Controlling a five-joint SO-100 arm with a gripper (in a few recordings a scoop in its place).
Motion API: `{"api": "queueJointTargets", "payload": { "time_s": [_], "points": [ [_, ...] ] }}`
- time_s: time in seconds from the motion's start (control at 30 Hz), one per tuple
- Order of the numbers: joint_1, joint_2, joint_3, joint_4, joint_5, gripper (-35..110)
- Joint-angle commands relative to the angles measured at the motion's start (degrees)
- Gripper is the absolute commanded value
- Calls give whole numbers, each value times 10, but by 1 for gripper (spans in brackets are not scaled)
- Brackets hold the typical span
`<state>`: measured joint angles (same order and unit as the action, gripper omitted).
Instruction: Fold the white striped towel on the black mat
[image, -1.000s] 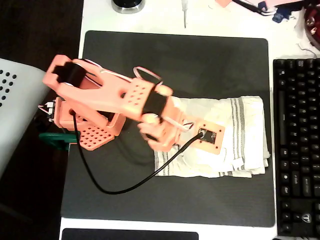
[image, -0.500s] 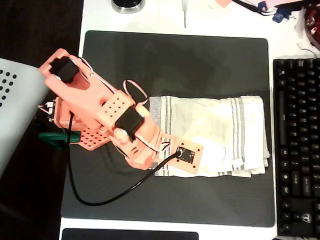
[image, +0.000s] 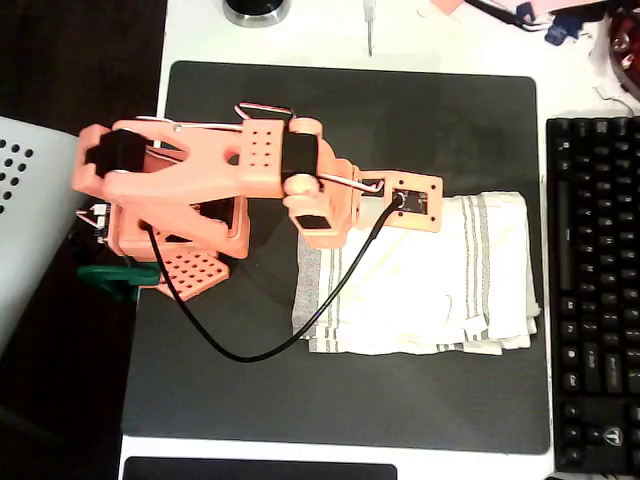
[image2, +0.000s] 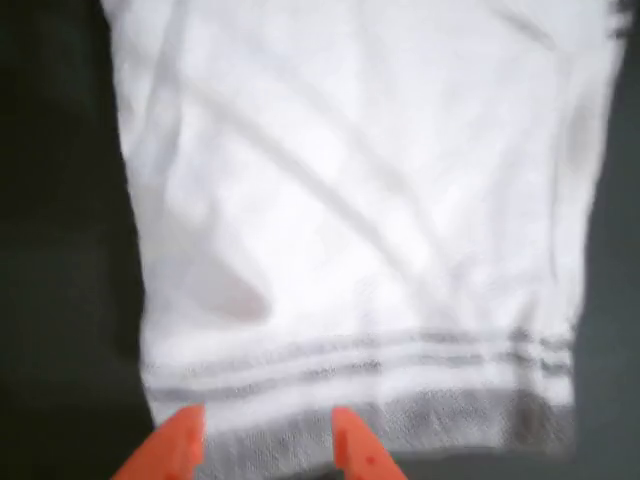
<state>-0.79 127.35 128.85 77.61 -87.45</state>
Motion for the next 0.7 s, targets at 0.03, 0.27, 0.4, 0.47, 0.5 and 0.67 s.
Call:
{"api": "queueJointTargets", "payload": {
  "time_s": [0.03, 0.27, 0.4, 0.47, 0.5, 0.67],
  "points": [
    [-39, -79, -24, -78, -10, 21],
    [-41, -360, -266, -79, -13, 22],
    [-47, -449, -356, -62, -23, 20],
    [-54, -482, -373, -71, -24, 17],
    [-54, -496, -380, -83, -24, 16],
    [-47, -569, -433, -135, -25, 15]
  ]
}}
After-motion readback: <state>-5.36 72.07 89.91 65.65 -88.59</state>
